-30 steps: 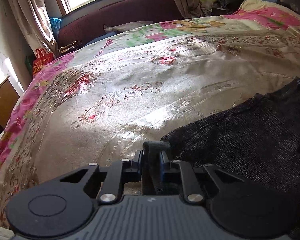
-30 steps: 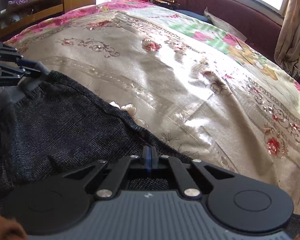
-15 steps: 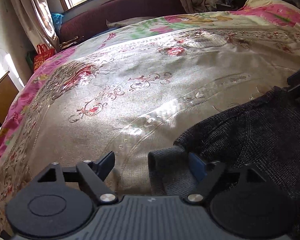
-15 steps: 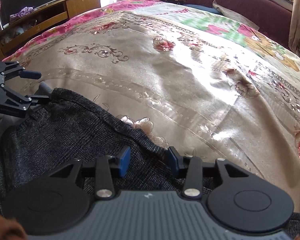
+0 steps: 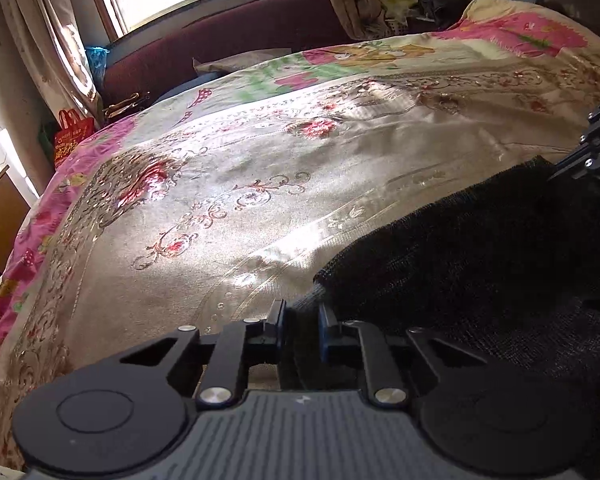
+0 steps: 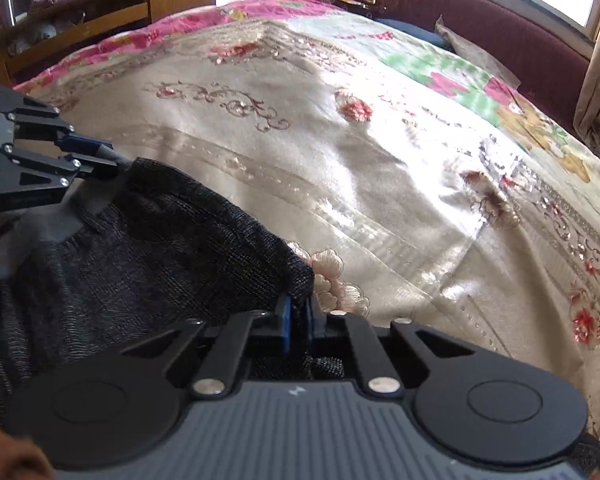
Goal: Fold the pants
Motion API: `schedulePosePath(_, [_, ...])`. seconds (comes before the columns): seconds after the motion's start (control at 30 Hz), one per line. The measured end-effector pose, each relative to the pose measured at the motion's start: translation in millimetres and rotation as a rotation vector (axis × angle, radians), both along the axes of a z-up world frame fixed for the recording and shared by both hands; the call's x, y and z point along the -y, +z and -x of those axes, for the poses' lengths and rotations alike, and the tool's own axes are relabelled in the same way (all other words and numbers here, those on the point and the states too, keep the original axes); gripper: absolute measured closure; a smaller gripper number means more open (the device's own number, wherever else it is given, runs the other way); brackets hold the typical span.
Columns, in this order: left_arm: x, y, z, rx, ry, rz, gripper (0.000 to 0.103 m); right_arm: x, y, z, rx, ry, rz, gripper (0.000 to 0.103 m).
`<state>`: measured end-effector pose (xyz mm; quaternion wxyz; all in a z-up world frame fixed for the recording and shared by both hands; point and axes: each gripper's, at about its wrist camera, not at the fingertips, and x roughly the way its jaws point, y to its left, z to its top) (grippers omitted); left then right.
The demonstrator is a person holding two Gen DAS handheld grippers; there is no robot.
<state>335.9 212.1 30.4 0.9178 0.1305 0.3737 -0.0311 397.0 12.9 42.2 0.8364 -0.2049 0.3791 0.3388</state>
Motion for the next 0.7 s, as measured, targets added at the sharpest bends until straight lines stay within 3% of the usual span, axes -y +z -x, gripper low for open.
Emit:
schedulePosePath(0.13, [3,34,55,0.07,-0.062,0.052,0.076,27,52,74,0.037,0.04,-0.072,0.096])
schedulePosePath(0.27, [4,53,134,0.117,-0.099,0.119,0.076,50,74,177,0.024,0.095,-0.102,0.096])
schedulePosePath(0.37, [7,49,195,0.109,-0.107,0.171,0.076,60,54,246,-0.022,0.088,-0.093,0.096])
schedulePosePath(0.5, [18,9,245,0.008,-0.089,0.157,0.076,53,-15,287,-0.1,0.032,-0.032,0.092])
schedulePosePath(0.6, [23,-26,256,-0.058,-0.037,0.105,0.076,37,-52,300,-0.08,0.03,0.074,0.089])
schedulePosePath(0.7, [18,-33,256,-0.062,0.003,0.168,0.076,28,-44,311,0.019,0.06,0.131,0.089])
